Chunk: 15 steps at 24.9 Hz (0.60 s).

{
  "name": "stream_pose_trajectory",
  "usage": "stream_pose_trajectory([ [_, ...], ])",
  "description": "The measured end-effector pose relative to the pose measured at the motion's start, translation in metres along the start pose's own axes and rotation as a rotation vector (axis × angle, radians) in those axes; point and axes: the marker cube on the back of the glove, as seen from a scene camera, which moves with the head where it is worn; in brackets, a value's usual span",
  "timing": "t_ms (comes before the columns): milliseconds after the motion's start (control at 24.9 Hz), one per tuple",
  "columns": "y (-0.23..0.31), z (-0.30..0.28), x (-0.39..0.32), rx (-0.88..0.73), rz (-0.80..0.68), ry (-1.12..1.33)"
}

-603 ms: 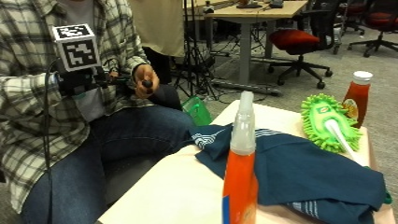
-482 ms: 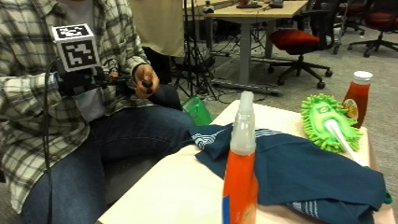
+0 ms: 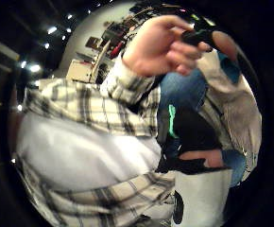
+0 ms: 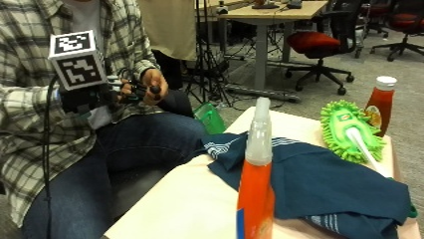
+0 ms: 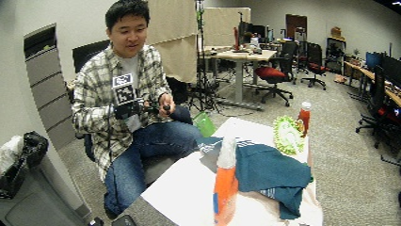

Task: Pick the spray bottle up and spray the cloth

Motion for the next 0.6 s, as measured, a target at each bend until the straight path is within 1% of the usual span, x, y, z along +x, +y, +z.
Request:
stream_pose_trajectory([
  [321,-0.045,-0.045,0.117,0.259,0.326,-0.204],
  [482,-0.065,-0.067,0.162,0.395,0.502,-0.305],
  [603,-0.075,-0.079,0.190,0.468,0.632,-0.405],
])
